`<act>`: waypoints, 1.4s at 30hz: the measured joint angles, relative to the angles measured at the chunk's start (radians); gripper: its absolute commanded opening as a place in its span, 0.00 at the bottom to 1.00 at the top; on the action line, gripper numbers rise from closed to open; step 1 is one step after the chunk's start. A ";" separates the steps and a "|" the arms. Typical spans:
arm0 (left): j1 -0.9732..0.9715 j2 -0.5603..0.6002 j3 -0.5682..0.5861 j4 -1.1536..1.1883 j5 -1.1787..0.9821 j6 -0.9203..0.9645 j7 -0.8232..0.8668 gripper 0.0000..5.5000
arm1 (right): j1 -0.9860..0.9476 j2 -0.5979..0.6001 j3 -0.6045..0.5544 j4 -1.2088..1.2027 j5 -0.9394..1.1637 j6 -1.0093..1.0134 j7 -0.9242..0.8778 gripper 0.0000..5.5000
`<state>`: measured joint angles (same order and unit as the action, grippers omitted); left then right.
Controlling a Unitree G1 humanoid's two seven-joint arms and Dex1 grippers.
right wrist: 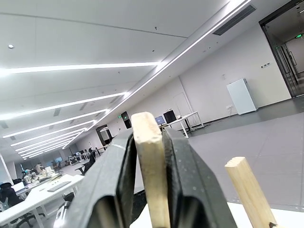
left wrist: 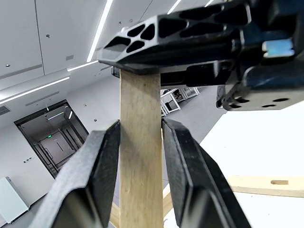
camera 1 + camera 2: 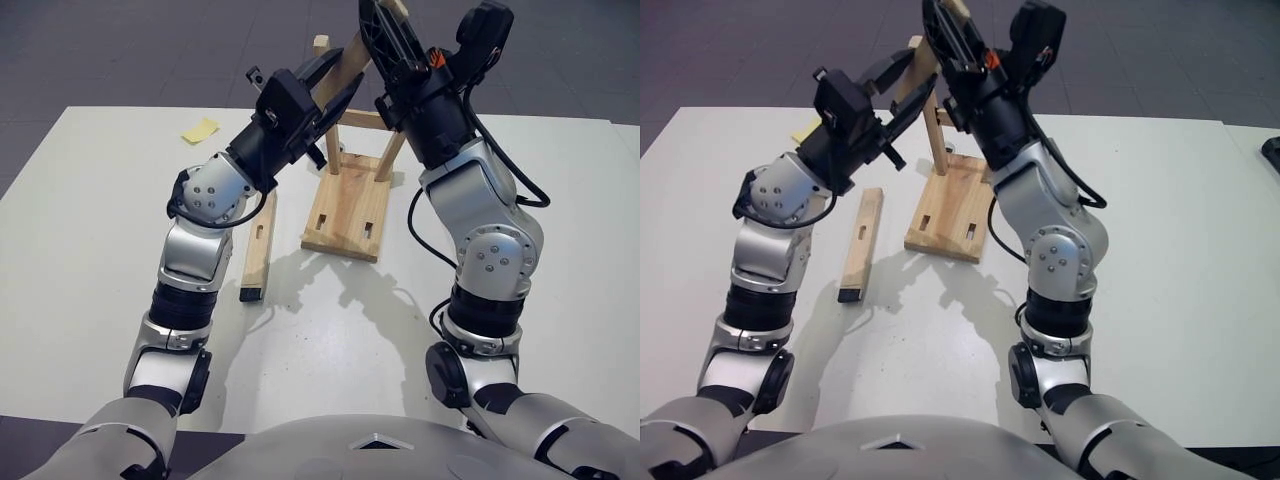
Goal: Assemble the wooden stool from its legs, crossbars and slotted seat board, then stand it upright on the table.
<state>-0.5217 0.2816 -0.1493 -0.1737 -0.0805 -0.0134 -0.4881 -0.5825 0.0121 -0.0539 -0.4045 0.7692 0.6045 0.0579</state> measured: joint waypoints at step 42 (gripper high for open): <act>0.073 -0.168 0.247 0.094 -0.118 0.223 0.310 0.98 | 0.244 -0.406 -0.290 0.434 -0.434 -0.261 0.112 0.07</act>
<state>-0.4487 0.1139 0.0973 -0.0793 -0.1982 0.2099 -0.1782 -0.3384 -0.3936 -0.3437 0.0293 0.3349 0.3438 0.1699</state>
